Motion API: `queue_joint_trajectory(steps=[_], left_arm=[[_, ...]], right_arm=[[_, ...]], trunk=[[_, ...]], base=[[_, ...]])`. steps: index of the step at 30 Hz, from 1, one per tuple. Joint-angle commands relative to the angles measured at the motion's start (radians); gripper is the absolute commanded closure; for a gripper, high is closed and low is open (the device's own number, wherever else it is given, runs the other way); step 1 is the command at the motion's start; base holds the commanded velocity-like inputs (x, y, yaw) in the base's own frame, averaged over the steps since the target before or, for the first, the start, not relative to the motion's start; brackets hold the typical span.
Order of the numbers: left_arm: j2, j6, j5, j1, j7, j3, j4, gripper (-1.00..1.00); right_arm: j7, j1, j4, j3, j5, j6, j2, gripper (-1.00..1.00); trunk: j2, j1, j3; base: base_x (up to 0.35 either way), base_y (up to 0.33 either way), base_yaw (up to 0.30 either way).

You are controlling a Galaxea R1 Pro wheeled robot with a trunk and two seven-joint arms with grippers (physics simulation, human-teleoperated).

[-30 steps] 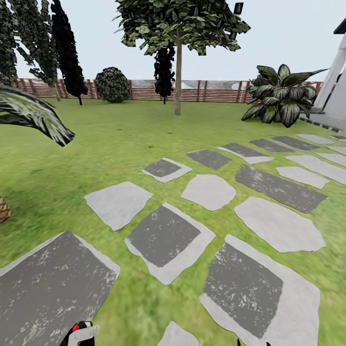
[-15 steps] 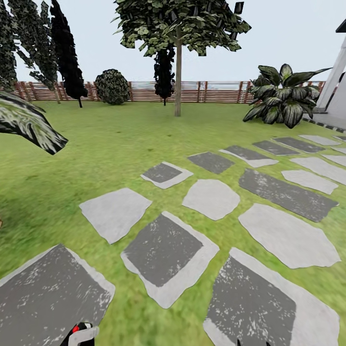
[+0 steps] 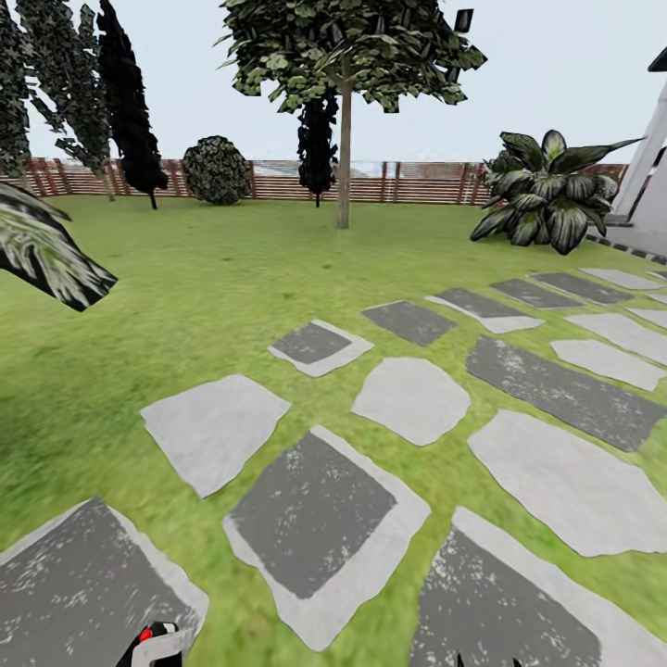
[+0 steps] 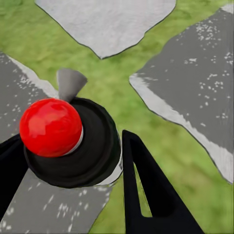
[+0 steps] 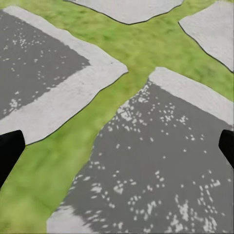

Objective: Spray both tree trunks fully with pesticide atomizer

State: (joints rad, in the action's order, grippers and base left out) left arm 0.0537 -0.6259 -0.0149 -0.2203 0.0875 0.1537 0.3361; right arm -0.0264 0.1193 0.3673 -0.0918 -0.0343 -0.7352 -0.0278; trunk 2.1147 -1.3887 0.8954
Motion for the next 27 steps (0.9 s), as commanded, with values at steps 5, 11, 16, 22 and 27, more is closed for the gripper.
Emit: queue_joint_trajectory(steps=[5, 11, 16, 22, 27], left_arm=[[0.0, -0.003, -0.002, -0.001, 0.003, 0.0, 0.0, 1.0], [0.0, -0.003, -0.002, -0.001, 0.003, 0.0, -0.001, 1.0], [0.0, -0.003, -0.002, -0.001, 0.003, 0.0, -0.001, 1.0], [0.0, -0.003, -0.002, -0.001, 0.003, 0.0, -0.001, 1.0], [0.0, -0.003, -0.002, -0.001, 0.003, 0.0, -0.001, 1.0]], right_arm=[[-0.003, 0.0, -0.001, -0.001, -0.004, -0.003, 0.0, -1.0], [-0.003, 0.0, -0.001, -0.001, -0.004, -0.003, 0.0, -1.0], [-0.003, 0.001, -0.001, 0.0, -0.004, -0.003, 0.0, -1.0], [-0.003, 0.0, -0.002, 0.0, -0.006, -0.003, 0.0, -1.0], [-0.003, 0.001, -0.002, 0.0, -0.006, -0.003, 0.0, -1.0]], trunk=[[0.0, 0.0, 0.001], [0.0, 0.0, 0.001], [0.0, 0.0, 0.001], [0.0, 0.0, 0.001], [0.0, 0.0, 0.001]], base=[[0.339, 0.0, 0.0], [0.339, 0.0, 0.0], [0.339, 0.0, 0.0], [0.339, 0.0, 0.0], [0.339, 0.0, 0.0]])
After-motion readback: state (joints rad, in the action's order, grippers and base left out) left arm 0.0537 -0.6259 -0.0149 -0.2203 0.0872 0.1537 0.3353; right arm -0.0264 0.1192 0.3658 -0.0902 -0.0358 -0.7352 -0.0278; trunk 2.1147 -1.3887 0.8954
